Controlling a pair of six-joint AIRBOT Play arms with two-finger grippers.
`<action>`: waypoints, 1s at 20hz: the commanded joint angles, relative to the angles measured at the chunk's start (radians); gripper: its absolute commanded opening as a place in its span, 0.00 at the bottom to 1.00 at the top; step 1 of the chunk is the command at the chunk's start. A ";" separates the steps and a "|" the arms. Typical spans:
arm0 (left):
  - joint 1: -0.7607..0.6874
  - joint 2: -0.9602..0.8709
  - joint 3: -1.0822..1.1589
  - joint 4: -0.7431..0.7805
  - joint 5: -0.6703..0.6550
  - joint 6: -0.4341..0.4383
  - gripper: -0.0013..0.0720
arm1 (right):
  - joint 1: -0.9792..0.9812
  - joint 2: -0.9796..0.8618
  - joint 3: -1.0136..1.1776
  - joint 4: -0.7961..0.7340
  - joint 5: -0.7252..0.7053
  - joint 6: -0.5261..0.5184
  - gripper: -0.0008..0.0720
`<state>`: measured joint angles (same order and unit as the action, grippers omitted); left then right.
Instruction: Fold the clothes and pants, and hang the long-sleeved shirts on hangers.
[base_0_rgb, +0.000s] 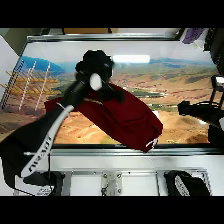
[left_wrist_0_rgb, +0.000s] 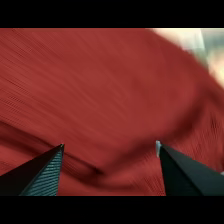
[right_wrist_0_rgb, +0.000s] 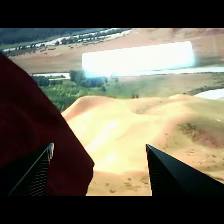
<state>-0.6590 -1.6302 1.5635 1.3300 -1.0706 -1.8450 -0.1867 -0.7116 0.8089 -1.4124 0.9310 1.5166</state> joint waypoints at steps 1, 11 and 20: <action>-0.278 -0.024 -0.130 0.042 0.087 -0.073 0.87 | -0.063 0.016 0.014 -0.017 0.024 0.006 0.88; -0.528 -0.256 0.098 0.171 -0.024 -0.172 0.87 | -0.074 0.025 0.014 -0.016 0.051 0.006 0.88; -0.498 -0.307 0.109 0.172 -0.089 -0.217 0.87 | -0.073 0.024 0.014 -0.016 0.054 0.006 0.88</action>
<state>-1.1610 -1.9293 1.6695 1.4994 -1.1496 -2.0438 -0.2596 -0.6872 0.8223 -1.4296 0.9833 1.5227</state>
